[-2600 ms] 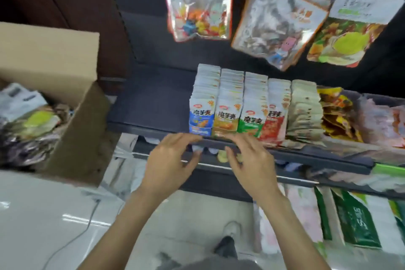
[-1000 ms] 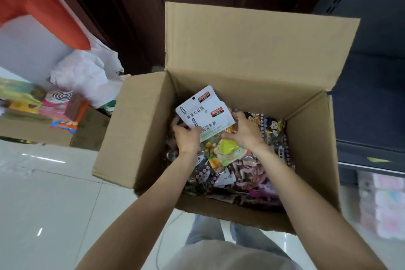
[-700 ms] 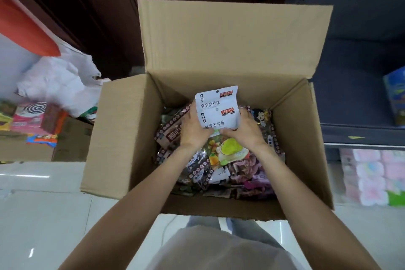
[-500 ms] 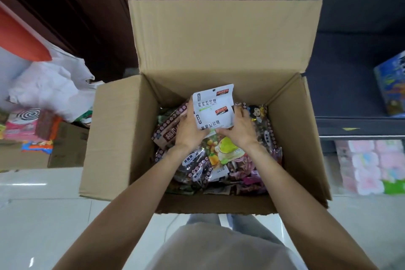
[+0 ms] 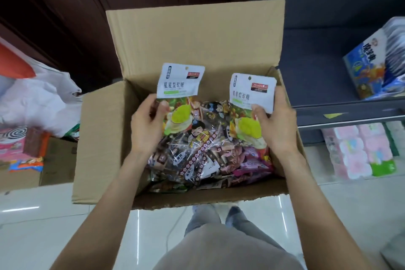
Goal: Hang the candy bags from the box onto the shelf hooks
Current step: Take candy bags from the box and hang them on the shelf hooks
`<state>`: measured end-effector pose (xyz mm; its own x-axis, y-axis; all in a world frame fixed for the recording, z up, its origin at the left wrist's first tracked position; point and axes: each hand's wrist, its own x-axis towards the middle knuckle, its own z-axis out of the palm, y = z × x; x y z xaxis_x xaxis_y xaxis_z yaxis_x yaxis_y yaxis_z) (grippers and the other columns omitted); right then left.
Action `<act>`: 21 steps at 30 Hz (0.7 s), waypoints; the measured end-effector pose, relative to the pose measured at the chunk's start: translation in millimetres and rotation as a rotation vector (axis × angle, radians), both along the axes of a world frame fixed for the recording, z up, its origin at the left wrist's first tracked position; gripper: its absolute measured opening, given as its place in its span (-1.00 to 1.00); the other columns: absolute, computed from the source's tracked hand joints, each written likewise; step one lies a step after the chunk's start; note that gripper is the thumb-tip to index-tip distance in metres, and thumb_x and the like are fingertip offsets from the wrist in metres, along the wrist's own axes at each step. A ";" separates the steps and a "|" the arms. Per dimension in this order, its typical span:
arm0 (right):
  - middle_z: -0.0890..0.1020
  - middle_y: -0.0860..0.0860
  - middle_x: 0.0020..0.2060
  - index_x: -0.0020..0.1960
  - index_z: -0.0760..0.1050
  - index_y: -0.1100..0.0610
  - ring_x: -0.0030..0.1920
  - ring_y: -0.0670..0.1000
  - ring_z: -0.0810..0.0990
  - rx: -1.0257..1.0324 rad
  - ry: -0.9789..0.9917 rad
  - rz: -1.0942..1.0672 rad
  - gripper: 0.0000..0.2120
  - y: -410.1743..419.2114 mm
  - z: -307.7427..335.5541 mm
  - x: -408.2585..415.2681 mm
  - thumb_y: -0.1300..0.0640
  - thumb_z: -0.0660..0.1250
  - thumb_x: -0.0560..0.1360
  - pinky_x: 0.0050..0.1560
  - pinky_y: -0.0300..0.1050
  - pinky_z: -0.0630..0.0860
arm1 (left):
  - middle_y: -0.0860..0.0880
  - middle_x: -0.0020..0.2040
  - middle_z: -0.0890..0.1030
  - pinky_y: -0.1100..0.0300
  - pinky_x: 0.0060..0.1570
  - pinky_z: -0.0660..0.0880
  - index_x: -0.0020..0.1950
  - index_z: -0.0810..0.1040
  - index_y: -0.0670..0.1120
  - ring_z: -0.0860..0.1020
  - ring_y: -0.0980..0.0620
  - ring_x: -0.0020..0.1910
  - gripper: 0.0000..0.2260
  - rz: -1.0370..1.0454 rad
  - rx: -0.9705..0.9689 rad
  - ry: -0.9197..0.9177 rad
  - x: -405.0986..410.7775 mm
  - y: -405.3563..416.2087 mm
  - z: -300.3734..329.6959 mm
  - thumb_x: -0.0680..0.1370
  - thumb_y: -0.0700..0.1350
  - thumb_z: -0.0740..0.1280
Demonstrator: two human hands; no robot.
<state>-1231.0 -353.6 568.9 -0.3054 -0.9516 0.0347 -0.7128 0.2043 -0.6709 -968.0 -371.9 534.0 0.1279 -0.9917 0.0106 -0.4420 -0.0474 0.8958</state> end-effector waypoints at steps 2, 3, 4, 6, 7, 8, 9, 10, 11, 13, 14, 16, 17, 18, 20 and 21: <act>0.65 -0.13 0.04 0.18 0.37 0.04 0.03 0.06 0.64 -0.142 -0.193 0.017 -0.73 16.1 26.6 -16.5 0.19 0.35 0.53 -0.06 0.06 0.57 | 0.17 -0.18 0.61 0.14 -0.07 0.51 0.02 0.55 0.21 0.56 0.22 -0.15 -0.86 0.082 -0.075 0.055 -0.9 9.2 35.3 0.61 0.03 0.20; 0.63 -0.19 0.03 0.14 0.38 -0.02 0.05 -0.01 0.64 -0.197 -0.328 0.027 -0.74 24.7 38.1 -25.0 0.21 0.35 0.53 -0.03 0.06 0.59 | 0.17 -0.22 0.58 0.30 -0.13 0.47 0.01 0.54 0.17 0.53 0.32 -0.20 -0.86 0.111 -0.098 0.067 -6.0 14.5 53.9 0.63 -0.02 0.20; 0.64 -0.18 0.04 0.12 0.37 -0.06 0.09 -0.04 0.63 -0.250 -0.468 0.034 -0.71 33.5 48.8 -33.4 0.25 0.34 0.54 0.01 0.00 0.59 | 0.15 -0.22 0.54 0.44 -0.20 0.40 0.04 0.52 0.05 0.51 0.38 -0.25 -0.86 0.126 -0.120 0.073 -13.4 20.9 71.2 0.65 -0.11 0.18; 0.65 -0.15 0.05 0.14 0.37 -0.04 0.12 -0.08 0.62 -0.347 -0.671 0.021 -0.65 51.4 65.7 -52.0 0.34 0.33 0.53 0.05 -0.15 0.57 | 0.02 -0.17 0.54 0.54 -0.21 0.37 0.12 0.48 -0.12 0.49 0.44 -0.26 -0.86 0.151 -0.131 0.147 -30.6 32.5 93.8 0.67 -0.22 0.14; 0.67 -0.15 0.02 0.15 0.37 0.00 0.09 -0.10 0.63 -0.387 -0.729 -0.009 -0.65 60.3 72.0 -62.2 0.36 0.33 0.52 0.04 -0.20 0.56 | -0.05 -0.10 0.57 0.54 -0.12 0.39 0.15 0.49 -0.17 0.51 0.42 -0.20 -0.84 0.147 -0.121 0.220 -40.4 36.6 99.0 0.67 -0.22 0.15; 0.69 -0.14 -0.01 0.15 0.37 0.03 0.05 -0.12 0.64 -0.425 -0.781 -0.048 -0.67 69.3 76.9 -72.5 0.36 0.31 0.52 0.01 -0.23 0.56 | -0.08 -0.01 0.60 0.44 0.06 0.45 0.15 0.51 -0.15 0.55 0.35 -0.09 -0.83 0.132 -0.091 0.331 -52.5 40.1 101.9 0.66 -0.20 0.16; 0.70 -0.14 -0.06 0.14 0.38 0.05 -0.01 -0.14 0.64 -0.461 -0.825 -0.093 -0.70 78.2 79.6 -83.6 0.37 0.30 0.52 -0.02 -0.24 0.56 | -0.08 0.05 0.62 0.20 0.23 0.47 0.15 0.53 -0.10 0.58 0.18 0.04 -0.83 0.109 -0.053 0.452 -66.0 41.6 101.8 0.65 -0.19 0.18; 0.71 -0.14 -0.12 0.11 0.39 0.05 -0.07 -0.16 0.65 -0.493 -0.857 -0.145 -0.72 86.4 80.1 -95.3 0.38 0.28 0.54 -0.07 -0.24 0.56 | -0.03 0.07 0.65 0.00 0.30 0.44 0.14 0.53 -0.05 0.59 0.06 0.09 -0.82 0.095 -0.011 0.551 -79.7 43.8 100.5 0.64 -0.21 0.18; 0.71 -0.15 -0.17 0.09 0.40 0.03 -0.14 -0.17 0.65 -0.524 -0.865 -0.199 -0.73 94.9 79.9 -107.6 0.37 0.27 0.55 -0.11 -0.25 0.56 | 0.03 0.04 0.66 -0.06 0.30 0.43 0.16 0.52 -0.05 0.58 0.03 0.09 -0.80 0.071 0.039 0.607 -95.6 46.5 98.4 0.63 -0.25 0.17; 0.71 -0.14 -0.19 0.12 0.39 0.01 -0.15 -0.16 0.65 -0.587 -0.848 -0.294 -0.72 112.8 78.8 -135.3 0.35 0.26 0.56 -0.13 -0.24 0.56 | 0.12 0.02 0.67 0.02 0.23 0.46 0.26 0.46 -0.07 0.57 0.07 0.08 -0.73 -0.025 0.074 0.591 -135.4 55.0 100.7 0.62 -0.30 0.16; 0.72 -0.12 -0.16 0.17 0.37 0.01 -0.11 -0.13 0.66 -0.614 -0.848 -0.329 -0.70 122.6 77.6 -150.0 0.35 0.25 0.57 -0.11 -0.22 0.57 | 0.16 0.02 0.67 0.09 0.18 0.48 0.31 0.43 -0.04 0.57 0.10 0.08 -0.68 -0.065 0.070 0.576 -156.6 61.8 103.3 0.61 -0.31 0.15; 0.72 -0.07 -0.08 0.26 0.31 0.01 -0.05 -0.06 0.68 -0.643 -0.851 -0.382 -0.62 145.9 75.4 -184.2 0.36 0.25 0.57 -0.08 -0.17 0.59 | 0.23 -0.03 0.67 0.29 0.00 0.51 0.36 0.38 0.05 0.59 0.21 0.00 -0.61 -0.107 0.069 0.588 -201.0 76.8 107.1 0.62 -0.32 0.15; 0.72 -0.05 -0.06 0.29 0.29 0.00 -0.02 -0.04 0.68 -0.650 -0.848 -0.403 -0.60 156.4 73.0 -198.8 0.36 0.25 0.57 -0.08 -0.16 0.59 | 0.25 -0.05 0.67 0.35 -0.08 0.50 0.38 0.34 0.08 0.60 0.26 -0.03 -0.59 -0.120 0.064 0.598 -218.8 84.0 107.5 0.62 -0.31 0.16; 0.72 -0.04 -0.04 0.30 0.28 -0.01 -0.01 -0.03 0.68 -0.661 -0.842 -0.425 -0.58 170.6 72.3 -219.1 0.36 0.26 0.57 -0.08 -0.15 0.59 | 0.28 -0.05 0.66 0.38 -0.10 0.49 0.39 0.31 0.11 0.60 0.30 -0.04 -0.57 -0.139 0.053 0.590 -244.3 94.4 108.3 0.62 -0.30 0.18; 0.72 -0.06 -0.07 0.30 0.30 -0.05 -0.05 -0.04 0.68 -0.656 -0.829 -0.448 -0.57 198.8 73.6 -262.3 0.36 0.26 0.57 -0.12 -0.15 0.60 | 0.30 -0.01 0.65 0.35 -0.02 0.47 0.40 0.29 0.12 0.58 0.31 0.01 -0.54 -0.189 0.023 0.582 -296.4 115.7 104.9 0.60 -0.29 0.22; 0.72 -0.07 -0.09 0.30 0.32 -0.06 -0.07 -0.05 0.68 -0.638 -0.822 -0.458 -0.57 212.9 74.5 -283.7 0.35 0.26 0.57 -0.14 -0.15 0.61 | 0.26 0.02 0.65 0.34 -0.02 0.47 0.40 0.30 0.11 0.59 0.28 0.03 -0.54 -0.218 0.019 0.586 -321.7 125.2 102.4 0.59 -0.29 0.24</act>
